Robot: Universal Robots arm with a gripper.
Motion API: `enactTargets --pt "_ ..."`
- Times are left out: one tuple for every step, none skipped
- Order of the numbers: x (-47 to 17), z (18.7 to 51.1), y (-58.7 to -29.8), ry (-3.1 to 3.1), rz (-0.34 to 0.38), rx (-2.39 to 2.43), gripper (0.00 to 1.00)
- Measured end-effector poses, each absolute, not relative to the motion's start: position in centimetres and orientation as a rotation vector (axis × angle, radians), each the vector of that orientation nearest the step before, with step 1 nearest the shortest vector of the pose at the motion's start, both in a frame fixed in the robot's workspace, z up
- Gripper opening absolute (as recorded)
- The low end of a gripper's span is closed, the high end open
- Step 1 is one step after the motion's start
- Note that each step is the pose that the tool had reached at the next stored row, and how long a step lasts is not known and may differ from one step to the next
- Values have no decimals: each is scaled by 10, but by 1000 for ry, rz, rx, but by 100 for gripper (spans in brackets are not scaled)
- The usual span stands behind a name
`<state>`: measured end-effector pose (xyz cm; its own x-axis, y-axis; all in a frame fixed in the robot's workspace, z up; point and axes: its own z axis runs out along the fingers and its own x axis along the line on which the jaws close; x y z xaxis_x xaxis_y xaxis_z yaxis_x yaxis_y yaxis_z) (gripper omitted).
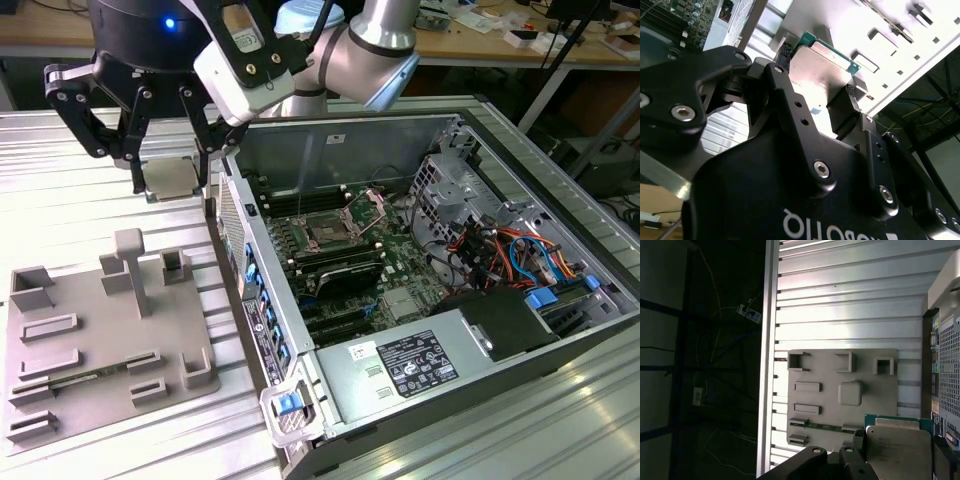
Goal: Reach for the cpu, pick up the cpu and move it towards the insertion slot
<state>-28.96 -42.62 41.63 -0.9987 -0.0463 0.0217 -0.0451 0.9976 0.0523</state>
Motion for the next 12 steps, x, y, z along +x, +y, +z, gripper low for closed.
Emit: enactTargets --pt "-288 416 -426 -3117 -81 71 55" --pt "-286 416 -426 -3117 -81 71 55" --pt "-286 416 -426 -3117 -81 71 55" --pt "-286 416 -426 -3117 -81 71 55" --pt "-286 416 -426 -3117 -81 71 55" --pt "-286 416 -426 -3117 -81 71 55" --pt "-286 416 -426 -3117 -81 71 55" --pt "-286 416 -426 -3117 -81 71 55" --pt "-286 416 -426 -3117 -81 71 55" --pt "-286 416 -426 -3117 -81 71 55" --pt "-286 416 -426 -3117 -81 71 55" --pt "-286 416 -426 -3117 -81 71 55"
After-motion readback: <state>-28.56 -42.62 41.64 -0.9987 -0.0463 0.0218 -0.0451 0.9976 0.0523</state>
